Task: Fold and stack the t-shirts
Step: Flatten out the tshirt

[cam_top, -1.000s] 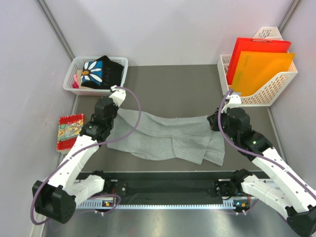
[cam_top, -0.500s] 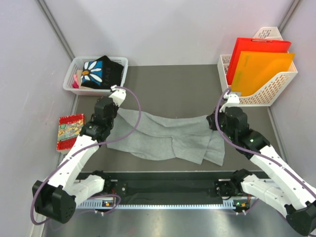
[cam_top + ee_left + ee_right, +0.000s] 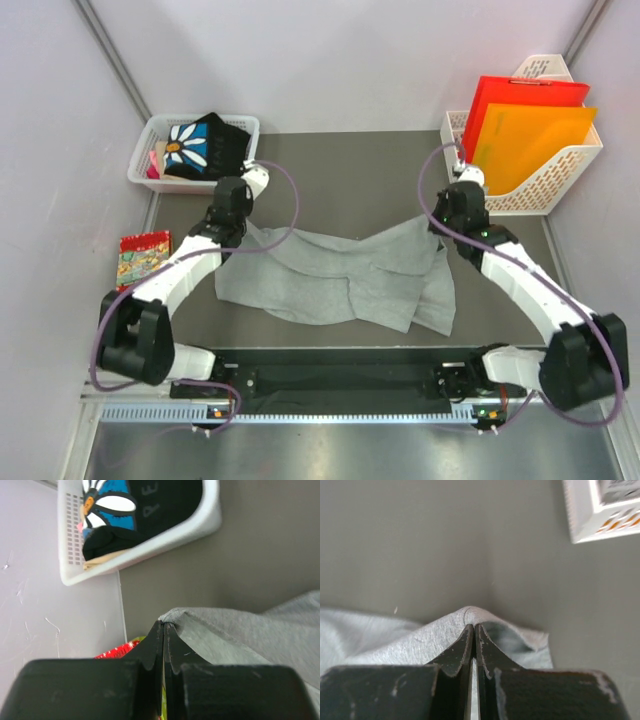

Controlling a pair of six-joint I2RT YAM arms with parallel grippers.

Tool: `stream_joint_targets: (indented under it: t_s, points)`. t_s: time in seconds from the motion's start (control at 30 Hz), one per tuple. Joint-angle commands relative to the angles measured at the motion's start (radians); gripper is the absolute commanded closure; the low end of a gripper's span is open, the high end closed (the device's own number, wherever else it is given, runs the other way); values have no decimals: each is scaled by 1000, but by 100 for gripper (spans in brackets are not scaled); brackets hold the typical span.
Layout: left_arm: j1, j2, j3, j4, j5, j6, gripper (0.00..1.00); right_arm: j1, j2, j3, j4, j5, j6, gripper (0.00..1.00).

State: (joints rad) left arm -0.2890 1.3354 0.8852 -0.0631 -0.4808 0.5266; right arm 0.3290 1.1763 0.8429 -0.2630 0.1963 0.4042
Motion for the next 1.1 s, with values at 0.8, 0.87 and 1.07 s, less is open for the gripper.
stream_joint_targets:
  t_s: [0.8,0.87,1.07]
  points:
    - [148,271,152,193,16,30,100,-153,646,586,-19,11,16,39]
    - [143,226,68,186,18,20,100,-145,579,539,-7,29,24,29]
    - [136,7,-110,125,57,-19,100,-47,318,291,-5,92,71,35]
